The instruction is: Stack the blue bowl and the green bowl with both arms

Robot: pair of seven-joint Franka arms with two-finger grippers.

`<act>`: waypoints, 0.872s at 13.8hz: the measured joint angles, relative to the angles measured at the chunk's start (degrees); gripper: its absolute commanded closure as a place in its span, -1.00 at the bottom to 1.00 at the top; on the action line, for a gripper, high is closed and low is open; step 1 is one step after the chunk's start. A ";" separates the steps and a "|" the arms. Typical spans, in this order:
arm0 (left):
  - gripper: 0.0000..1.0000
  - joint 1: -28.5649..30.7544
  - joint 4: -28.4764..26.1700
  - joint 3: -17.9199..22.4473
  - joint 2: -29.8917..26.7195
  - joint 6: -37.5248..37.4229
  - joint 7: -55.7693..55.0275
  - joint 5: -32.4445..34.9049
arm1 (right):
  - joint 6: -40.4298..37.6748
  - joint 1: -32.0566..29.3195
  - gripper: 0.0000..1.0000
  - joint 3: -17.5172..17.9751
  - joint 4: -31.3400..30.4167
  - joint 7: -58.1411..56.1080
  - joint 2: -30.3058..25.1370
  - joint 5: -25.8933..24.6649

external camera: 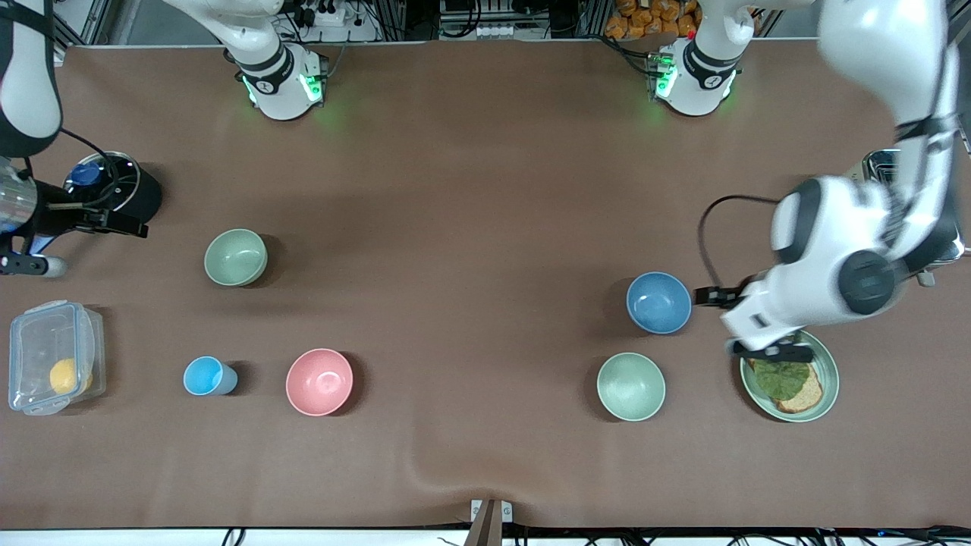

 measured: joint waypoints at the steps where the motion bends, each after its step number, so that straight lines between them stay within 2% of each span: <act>1: -1.00 -0.73 -0.30 0.02 1.64 0.90 -0.26 0.19 | 1.99 -0.10 -1.00 0.00 -1.96 -0.15 -0.06 0.07; 6: -1.00 -0.65 -0.58 0.34 9.58 7.06 -0.48 2.15 | 14.93 -1.92 -1.00 -0.01 -14.17 -4.20 -0.21 1.37; 12: -1.00 0.61 -0.44 0.67 10.83 10.36 -0.48 2.16 | 32.10 -2.44 -1.00 -0.03 -25.49 -5.21 -0.09 1.69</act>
